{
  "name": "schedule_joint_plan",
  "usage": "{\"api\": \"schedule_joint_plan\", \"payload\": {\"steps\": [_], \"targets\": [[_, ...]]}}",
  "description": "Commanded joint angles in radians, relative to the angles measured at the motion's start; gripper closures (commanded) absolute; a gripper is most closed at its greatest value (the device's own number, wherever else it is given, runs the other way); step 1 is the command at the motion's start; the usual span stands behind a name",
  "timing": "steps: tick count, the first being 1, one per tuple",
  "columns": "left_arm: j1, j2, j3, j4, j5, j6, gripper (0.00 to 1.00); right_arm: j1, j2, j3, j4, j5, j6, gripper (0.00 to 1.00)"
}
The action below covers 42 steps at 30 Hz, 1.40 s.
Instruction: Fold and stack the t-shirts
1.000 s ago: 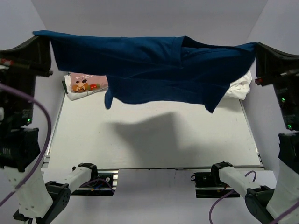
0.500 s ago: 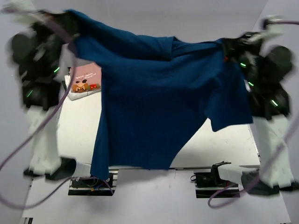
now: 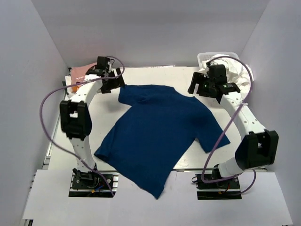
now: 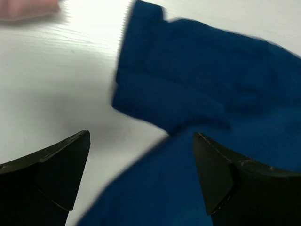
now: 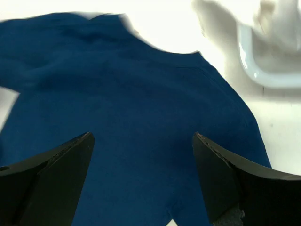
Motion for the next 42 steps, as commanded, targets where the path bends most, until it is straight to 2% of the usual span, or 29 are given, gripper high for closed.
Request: {"api": "schedule_joint_plan", "payload": {"steps": [1, 4, 8, 12, 13, 16, 19, 21, 27, 35, 38, 40, 41, 42], "targets": [[-0.016, -0.281, -0.058, 0.133, 0.121, 0.025, 0.01, 0.004, -0.067, -0.012, 0.070, -0.095, -0.050, 0.10], [-0.027, -0.337, -0.166, 0.107, 0.214, 0.045, 0.01, 0.014, -0.041, -0.035, 0.079, -0.181, -0.052, 0.10], [-0.037, -0.442, -0.366, 0.044, 0.227, 0.065, 0.01, 0.044, 0.033, -0.035, 0.107, -0.224, -0.056, 0.10], [-0.070, -0.575, -0.571, 0.009, 0.291, 0.028, 0.01, 0.080, 0.126, -0.004, 0.156, -0.205, -0.061, 0.10], [-0.070, -0.603, -0.656, 0.029, 0.329, -0.006, 0.01, 0.096, 0.166, 0.018, 0.156, -0.194, -0.063, 0.10], [-0.091, -0.670, -0.787, 0.072, 0.373, -0.044, 0.01, 0.118, 0.266, 0.048, 0.147, -0.159, -0.053, 0.10], [-0.114, -0.670, -0.864, 0.095, 0.307, -0.053, 0.01, 0.127, 0.344, 0.077, 0.142, -0.131, -0.009, 0.10], [-0.114, -0.641, -0.864, 0.083, 0.212, -0.053, 0.01, 0.123, 0.380, 0.059, 0.150, -0.126, 0.031, 0.10], [-0.114, -0.438, -0.757, 0.018, 0.053, -0.032, 0.01, 0.096, 0.374, -0.047, 0.127, -0.031, 0.152, 0.10], [-0.093, -0.189, -0.562, -0.135, -0.230, -0.075, 0.01, 0.049, 0.205, -0.317, 0.070, -0.034, 0.286, 0.10], [-0.082, -0.090, -0.455, -0.135, -0.253, -0.084, 0.01, 0.061, 0.106, -0.403, 0.037, -0.062, 0.332, 0.10], [-0.071, -0.011, -0.329, -0.135, -0.253, -0.073, 0.01, 0.073, 0.072, -0.459, 0.021, -0.059, 0.353, 0.10], [-0.061, 0.035, -0.215, -0.147, -0.265, -0.073, 0.01, 0.073, 0.026, -0.466, -0.014, -0.044, 0.350, 0.10], [-0.060, 0.135, -0.145, -0.157, -0.274, -0.063, 0.01, 0.078, 0.012, -0.471, -0.028, -0.045, 0.346, 0.10]]}}
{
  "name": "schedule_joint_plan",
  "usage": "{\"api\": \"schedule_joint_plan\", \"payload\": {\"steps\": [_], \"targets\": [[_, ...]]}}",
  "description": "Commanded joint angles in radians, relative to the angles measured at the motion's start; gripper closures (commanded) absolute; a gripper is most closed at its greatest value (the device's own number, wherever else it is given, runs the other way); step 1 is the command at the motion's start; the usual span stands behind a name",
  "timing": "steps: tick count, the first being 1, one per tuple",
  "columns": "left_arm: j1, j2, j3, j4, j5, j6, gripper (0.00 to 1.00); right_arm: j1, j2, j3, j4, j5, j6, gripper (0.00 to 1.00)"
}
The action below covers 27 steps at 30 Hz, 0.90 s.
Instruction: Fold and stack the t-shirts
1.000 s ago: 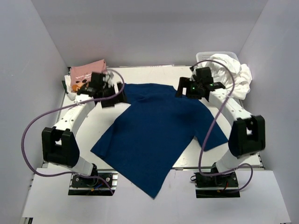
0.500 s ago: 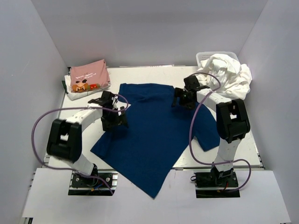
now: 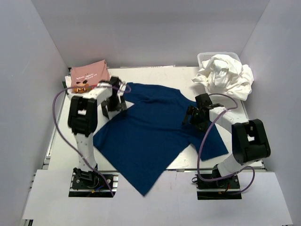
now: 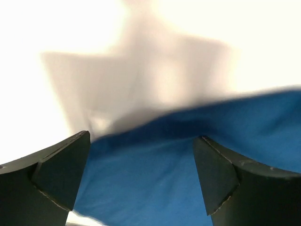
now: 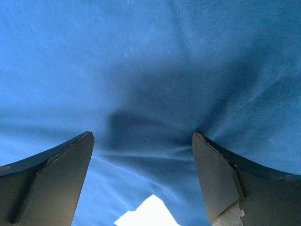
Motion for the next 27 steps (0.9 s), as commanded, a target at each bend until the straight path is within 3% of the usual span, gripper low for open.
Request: {"api": "schedule_joint_plan", "payload": {"steps": [1, 2, 6, 8, 12, 18, 22, 27], "targets": [[0.031, 0.199, 0.232, 0.012, -0.112, 0.030, 0.01, 0.026, -0.064, -0.029, -0.161, 0.012, 0.015, 0.10], [0.031, 0.256, 0.420, -0.014, -0.112, 0.048, 0.01, 0.034, -0.091, -0.030, -0.179, 0.008, 0.006, 0.10], [0.031, 0.474, 0.896, -0.110, -0.035, 0.127, 0.01, 0.096, -0.189, -0.111, -0.246, -0.052, -0.010, 0.11], [0.031, 0.455, 0.928, -0.044, 0.057, 0.151, 0.01, 0.131, -0.254, -0.170, -0.259, -0.112, -0.002, 0.10], [0.031, 0.238, 0.685, 0.134, 0.134, 0.151, 0.01, 0.177, -0.332, -0.132, -0.284, -0.114, -0.025, 0.10], [0.006, -0.002, 0.459, 0.113, 0.125, 0.153, 0.01, 0.182, -0.245, 0.153, -0.207, -0.023, -0.172, 0.10], [0.006, -0.185, 0.238, 0.153, 0.114, 0.153, 0.01, 0.154, -0.075, 0.336, -0.135, 0.083, -0.141, 0.10], [0.015, -0.335, -0.041, 0.153, 0.086, 0.122, 0.01, 0.102, 0.349, 0.693, -0.103, 0.000, -0.105, 0.10]]}}
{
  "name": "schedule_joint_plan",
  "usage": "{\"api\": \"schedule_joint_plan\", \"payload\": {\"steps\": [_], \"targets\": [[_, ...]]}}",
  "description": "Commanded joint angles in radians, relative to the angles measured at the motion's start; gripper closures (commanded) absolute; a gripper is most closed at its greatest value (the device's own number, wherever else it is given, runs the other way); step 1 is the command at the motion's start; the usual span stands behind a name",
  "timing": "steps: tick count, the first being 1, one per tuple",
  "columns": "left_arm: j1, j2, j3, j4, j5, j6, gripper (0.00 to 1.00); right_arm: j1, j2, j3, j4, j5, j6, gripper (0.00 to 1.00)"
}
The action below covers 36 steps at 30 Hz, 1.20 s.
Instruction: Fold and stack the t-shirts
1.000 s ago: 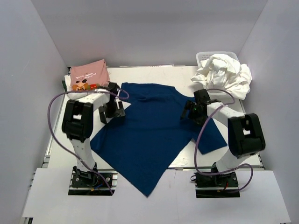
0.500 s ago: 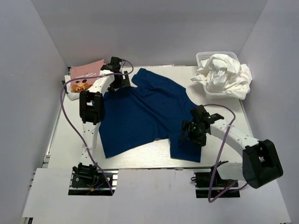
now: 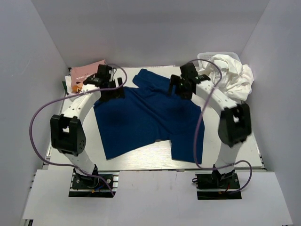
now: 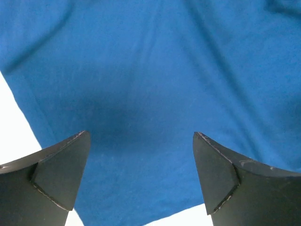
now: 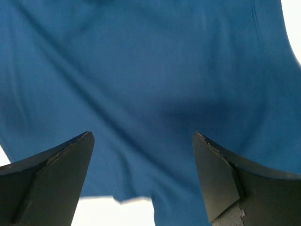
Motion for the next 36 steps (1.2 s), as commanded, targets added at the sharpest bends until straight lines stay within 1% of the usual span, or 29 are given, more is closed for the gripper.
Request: {"api": "schedule_joint_plan", "payload": {"steps": [1, 3, 4, 5, 6, 8, 10, 13, 16, 20, 24, 26, 27, 30, 31, 32, 34, 35, 36], "targets": [[0.009, -0.073, -0.186, 0.002, -0.005, -0.042, 0.01, -0.040, 0.218, 0.261, 0.040, -0.026, -0.004, 0.10], [0.009, -0.084, -0.251, 0.015, 0.021, -0.063, 0.01, -0.052, 0.372, 0.345, 0.023, -0.039, -0.038, 0.10], [0.009, -0.097, -0.302, 0.015, 0.021, -0.085, 0.01, -0.062, 0.408, 0.468, 0.016, -0.038, -0.064, 0.10], [0.009, -0.098, -0.323, 0.027, 0.031, -0.095, 0.01, -0.065, 0.440, 0.516, 0.009, -0.032, -0.084, 0.10], [0.009, -0.098, -0.341, 0.027, 0.062, -0.105, 0.01, -0.071, 0.535, 0.558, -0.035, -0.027, -0.095, 0.10], [0.018, -0.098, -0.389, 0.091, 0.111, -0.117, 0.01, -0.075, 0.594, 0.667, -0.021, -0.013, -0.142, 0.10], [0.018, -0.082, -0.389, 0.117, 0.124, -0.137, 0.01, -0.080, 0.620, 0.689, 0.023, 0.001, -0.167, 0.10], [0.009, -0.036, -0.398, 0.118, 0.147, -0.146, 0.01, -0.085, 0.649, 0.673, 0.068, 0.076, -0.173, 0.10], [0.020, -0.004, -0.416, 0.107, 0.147, -0.157, 0.01, -0.097, 0.674, 0.656, 0.042, 0.077, -0.161, 0.10], [0.020, 0.036, -0.430, 0.064, 0.128, -0.148, 0.01, -0.118, 0.672, 0.566, 0.017, 0.089, -0.127, 0.10], [0.020, 0.073, -0.400, 0.009, 0.064, -0.108, 0.01, -0.144, 0.626, 0.439, -0.020, 0.194, -0.086, 0.10], [0.020, 0.085, -0.372, -0.008, 0.029, -0.099, 0.01, -0.167, 0.579, 0.403, -0.043, 0.237, -0.057, 0.10], [0.020, 0.100, -0.343, -0.028, 0.019, -0.083, 0.01, -0.178, 0.572, 0.343, -0.043, 0.243, -0.040, 0.10], [0.020, 0.128, -0.269, -0.051, -0.013, -0.030, 0.01, -0.212, 0.499, 0.255, -0.026, 0.263, -0.008, 0.10], [0.020, 0.137, -0.248, -0.051, -0.001, 0.024, 0.01, -0.217, 0.485, 0.215, 0.001, 0.267, -0.024, 0.10], [0.029, 0.149, -0.222, -0.051, -0.001, 0.039, 0.01, -0.221, 0.439, 0.187, 0.014, 0.283, -0.032, 0.10], [0.029, 0.201, -0.110, -0.083, -0.001, 0.088, 0.01, -0.212, 0.419, 0.190, 0.020, 0.318, -0.070, 0.10], [0.029, 0.223, -0.022, -0.096, -0.022, 0.089, 0.01, -0.212, 0.411, 0.207, 0.014, 0.338, -0.078, 0.10], [0.029, 0.243, 0.028, -0.111, -0.036, 0.101, 0.01, -0.210, 0.402, 0.216, 0.006, 0.337, -0.087, 0.10]]}}
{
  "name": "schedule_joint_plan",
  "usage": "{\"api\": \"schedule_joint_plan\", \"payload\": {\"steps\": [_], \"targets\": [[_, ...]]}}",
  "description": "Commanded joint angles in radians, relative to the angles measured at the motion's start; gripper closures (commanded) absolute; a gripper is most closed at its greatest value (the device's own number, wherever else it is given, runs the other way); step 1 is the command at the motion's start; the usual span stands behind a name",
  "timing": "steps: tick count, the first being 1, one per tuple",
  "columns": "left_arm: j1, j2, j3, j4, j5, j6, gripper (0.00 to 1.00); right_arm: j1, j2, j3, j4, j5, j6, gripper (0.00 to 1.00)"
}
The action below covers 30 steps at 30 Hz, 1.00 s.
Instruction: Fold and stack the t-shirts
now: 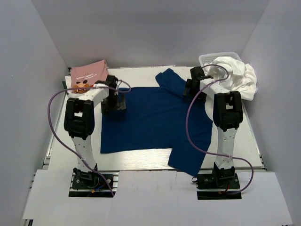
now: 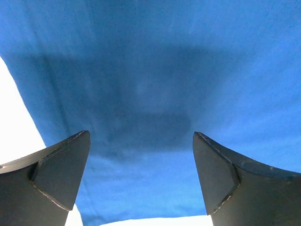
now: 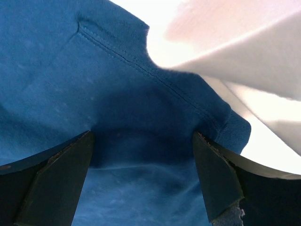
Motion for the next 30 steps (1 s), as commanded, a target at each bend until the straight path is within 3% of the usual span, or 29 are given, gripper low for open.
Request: {"api": "schedule_joint_plan", "payload": {"steps": [1, 4, 10, 16, 21, 25, 30], "targets": [[0.009, 0.054, 0.196, -0.069, -0.052, 0.081, 0.01, -0.003, -0.035, 0.010, -0.049, 0.078, -0.054, 0.10], [0.009, 0.081, 0.342, -0.120, -0.026, 0.081, 0.01, 0.009, -0.072, 0.062, -0.015, 0.010, -0.171, 0.10], [0.009, -0.091, 0.251, -0.131, -0.025, 0.037, 0.01, 0.101, -0.232, 0.018, 0.080, -0.050, -0.363, 0.10], [0.009, -0.373, -0.117, -0.195, -0.050, -0.201, 0.01, 0.236, -0.484, -0.226, 0.145, -0.003, -0.325, 0.10], [0.009, -0.633, -0.392, -0.299, -0.049, -0.419, 0.01, 0.380, -0.691, -0.458, 0.009, 0.108, -0.167, 0.10], [0.009, -0.796, -0.614, -0.309, -0.049, -0.560, 0.01, 0.483, -0.847, -0.637, -0.136, 0.029, -0.096, 0.10], [0.009, -0.886, -0.742, -0.188, -0.077, -0.666, 0.02, 0.672, -1.031, -0.706, -0.370, -0.030, 0.037, 0.10]]}}
